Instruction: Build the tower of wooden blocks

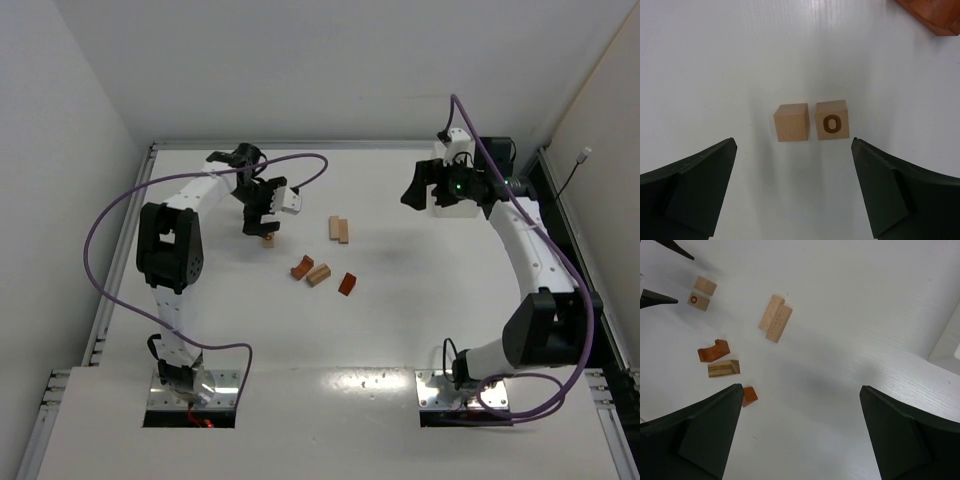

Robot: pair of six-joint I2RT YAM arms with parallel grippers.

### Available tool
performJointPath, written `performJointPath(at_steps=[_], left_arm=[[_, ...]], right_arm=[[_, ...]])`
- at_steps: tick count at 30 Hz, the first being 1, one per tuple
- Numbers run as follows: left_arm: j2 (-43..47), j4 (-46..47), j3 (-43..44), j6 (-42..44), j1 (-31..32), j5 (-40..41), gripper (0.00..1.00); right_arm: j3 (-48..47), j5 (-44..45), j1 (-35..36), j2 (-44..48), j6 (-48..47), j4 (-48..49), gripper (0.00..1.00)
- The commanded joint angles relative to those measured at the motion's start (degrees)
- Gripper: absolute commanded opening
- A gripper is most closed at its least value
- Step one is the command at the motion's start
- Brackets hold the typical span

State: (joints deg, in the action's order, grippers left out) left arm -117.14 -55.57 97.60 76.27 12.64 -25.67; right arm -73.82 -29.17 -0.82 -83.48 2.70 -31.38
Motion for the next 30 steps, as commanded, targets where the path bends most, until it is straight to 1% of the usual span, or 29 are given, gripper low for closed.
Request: performJointPath(at_steps=[1, 6, 30], left_arm=[[1.1, -2.2, -1.0, 2.9, -0.3, -3.9, 0.99], [0.5, -1.6, -1.0, 0.5, 0.2, -3.9, 0.99], [-4.0, -0.3, 0.0, -2.4, 0.7, -4.5, 0.99]], right_arm=[[0.2, -2.9, -0.4, -0.3, 0.8, 3.6, 1.00], [-0.4, -3.4, -0.4, -1.3, 1.3, 3.6, 1.00], [-0.9, -4.0, -0.4, -2.9, 3.0, 4.7, 1.00]])
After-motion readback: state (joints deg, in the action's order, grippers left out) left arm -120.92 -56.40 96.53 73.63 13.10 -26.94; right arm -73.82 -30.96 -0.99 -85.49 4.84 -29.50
